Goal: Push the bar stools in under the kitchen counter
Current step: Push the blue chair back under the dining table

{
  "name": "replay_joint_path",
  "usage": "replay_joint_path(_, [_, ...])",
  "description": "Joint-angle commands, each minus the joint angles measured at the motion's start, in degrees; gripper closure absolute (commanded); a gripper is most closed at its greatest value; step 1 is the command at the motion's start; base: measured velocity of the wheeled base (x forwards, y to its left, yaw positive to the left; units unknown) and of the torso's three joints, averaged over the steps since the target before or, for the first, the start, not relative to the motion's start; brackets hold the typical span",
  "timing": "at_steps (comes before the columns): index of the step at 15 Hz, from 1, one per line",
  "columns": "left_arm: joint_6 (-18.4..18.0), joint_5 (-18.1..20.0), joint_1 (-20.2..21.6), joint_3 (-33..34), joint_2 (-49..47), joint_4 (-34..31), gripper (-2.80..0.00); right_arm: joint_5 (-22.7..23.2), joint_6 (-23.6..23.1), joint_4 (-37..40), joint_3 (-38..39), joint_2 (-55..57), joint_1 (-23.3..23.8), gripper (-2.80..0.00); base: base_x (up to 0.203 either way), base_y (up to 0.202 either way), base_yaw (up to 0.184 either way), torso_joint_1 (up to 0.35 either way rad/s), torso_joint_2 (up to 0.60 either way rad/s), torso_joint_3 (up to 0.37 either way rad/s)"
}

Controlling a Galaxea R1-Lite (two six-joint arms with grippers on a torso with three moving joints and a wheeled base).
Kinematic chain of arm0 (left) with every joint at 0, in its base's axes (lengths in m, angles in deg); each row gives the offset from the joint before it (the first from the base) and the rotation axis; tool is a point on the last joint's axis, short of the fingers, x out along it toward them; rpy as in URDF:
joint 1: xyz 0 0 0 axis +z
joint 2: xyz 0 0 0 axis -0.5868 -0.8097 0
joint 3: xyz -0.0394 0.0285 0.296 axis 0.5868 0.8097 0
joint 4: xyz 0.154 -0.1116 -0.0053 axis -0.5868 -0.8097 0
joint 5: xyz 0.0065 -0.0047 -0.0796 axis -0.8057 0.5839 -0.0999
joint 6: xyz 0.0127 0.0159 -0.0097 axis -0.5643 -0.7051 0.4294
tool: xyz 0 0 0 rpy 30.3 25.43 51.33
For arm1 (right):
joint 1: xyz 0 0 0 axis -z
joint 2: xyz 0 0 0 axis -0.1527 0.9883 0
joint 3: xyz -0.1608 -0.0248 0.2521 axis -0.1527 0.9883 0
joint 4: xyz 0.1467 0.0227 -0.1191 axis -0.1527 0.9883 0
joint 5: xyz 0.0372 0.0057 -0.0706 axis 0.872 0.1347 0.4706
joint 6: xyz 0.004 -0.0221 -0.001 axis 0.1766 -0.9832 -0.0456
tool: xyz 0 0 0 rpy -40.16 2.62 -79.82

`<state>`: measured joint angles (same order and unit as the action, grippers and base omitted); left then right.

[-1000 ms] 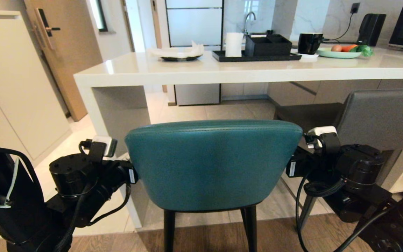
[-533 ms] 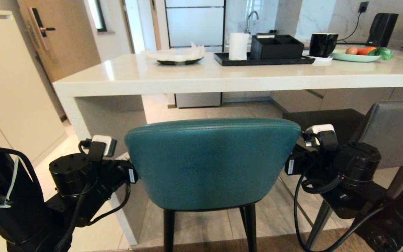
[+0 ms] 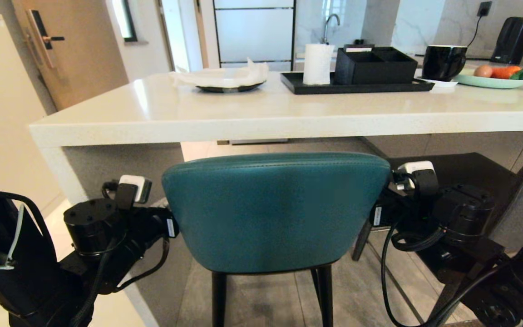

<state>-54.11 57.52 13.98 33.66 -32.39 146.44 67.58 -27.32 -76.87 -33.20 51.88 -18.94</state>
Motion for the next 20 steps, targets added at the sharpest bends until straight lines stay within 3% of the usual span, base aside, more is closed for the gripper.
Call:
replay_joint_path(1, [0.1,-0.1,0.0,0.2,0.2,0.5,0.0,-0.1,0.0,-0.5,0.2,-0.3,-0.1,0.0,0.186,0.0,0.001,0.002,0.0,0.002])
replay_joint_path(6, [0.1,-2.8,-0.1,3.7,4.2,0.5,0.0,-0.8,0.2,-0.5,2.6,-4.1,0.0,0.0,0.056,0.0,0.0,0.001,0.0,0.002])
replay_joint_path(9, [0.6,-3.6,2.4,7.6,6.7,0.5,0.0,-0.8,0.5,-0.5,5.0,-7.3,1.1,0.0,0.0,0.0,0.0,0.0,0.0,0.0])
replay_joint_path(12, [1.2,-3.4,5.0,10.4,12.2,0.5,0.0,-0.8,1.2,-0.5,9.7,-12.0,4.0,0.0,0.0,0.0,0.0,0.0,0.0,0.0])
replay_joint_path(16, [2.7,-3.1,5.4,17.5,22.4,0.5,0.0,-0.9,2.2,-0.4,17.4,-20.7,6.5,0.0,0.0,0.0,0.0,0.0,0.0,0.0])
replay_joint_path(20, [2.6,-3.8,5.7,21.7,33.6,-1.4,0.0,-1.6,-2.3,2.4,21.4,-34.1,9.4,0.0,0.0,0.0,0.0,0.0,0.0,0.0])
